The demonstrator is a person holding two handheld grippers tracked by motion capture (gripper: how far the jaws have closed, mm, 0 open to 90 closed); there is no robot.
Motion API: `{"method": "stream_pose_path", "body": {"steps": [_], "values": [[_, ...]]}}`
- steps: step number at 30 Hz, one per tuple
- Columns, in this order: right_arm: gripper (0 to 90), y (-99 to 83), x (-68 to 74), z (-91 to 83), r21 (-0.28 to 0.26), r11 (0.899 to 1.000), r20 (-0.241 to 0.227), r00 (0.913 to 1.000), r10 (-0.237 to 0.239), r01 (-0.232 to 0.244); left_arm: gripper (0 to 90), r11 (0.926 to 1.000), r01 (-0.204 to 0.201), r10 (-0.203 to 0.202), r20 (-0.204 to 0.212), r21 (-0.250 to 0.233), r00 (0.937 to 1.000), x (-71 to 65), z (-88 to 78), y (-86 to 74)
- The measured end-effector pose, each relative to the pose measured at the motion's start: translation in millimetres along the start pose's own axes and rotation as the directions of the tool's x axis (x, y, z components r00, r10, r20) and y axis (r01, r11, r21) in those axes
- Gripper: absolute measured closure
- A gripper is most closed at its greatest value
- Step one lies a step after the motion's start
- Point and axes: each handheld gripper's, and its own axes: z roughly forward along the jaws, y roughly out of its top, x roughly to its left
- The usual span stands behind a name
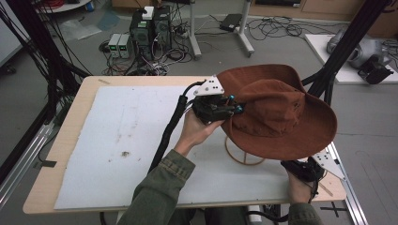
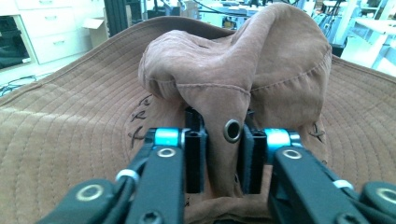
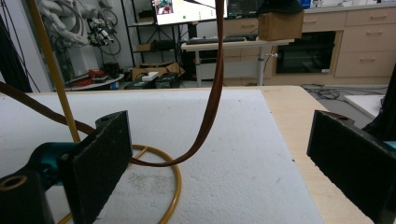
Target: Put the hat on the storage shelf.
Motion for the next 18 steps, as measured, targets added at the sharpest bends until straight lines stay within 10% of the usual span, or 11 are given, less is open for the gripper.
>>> {"method": "stream_pose_path", "body": {"steps": [18], "values": [[6.0, 0.0, -0.1, 0.1, -0.004, 1.0, -0.001, 1.0, 0.002, -0.002, 15.3, 0.9951, -0.04, 0.036, -0.046, -0.091, 0.9983, -4.6, -16.6, 4.3]]}}
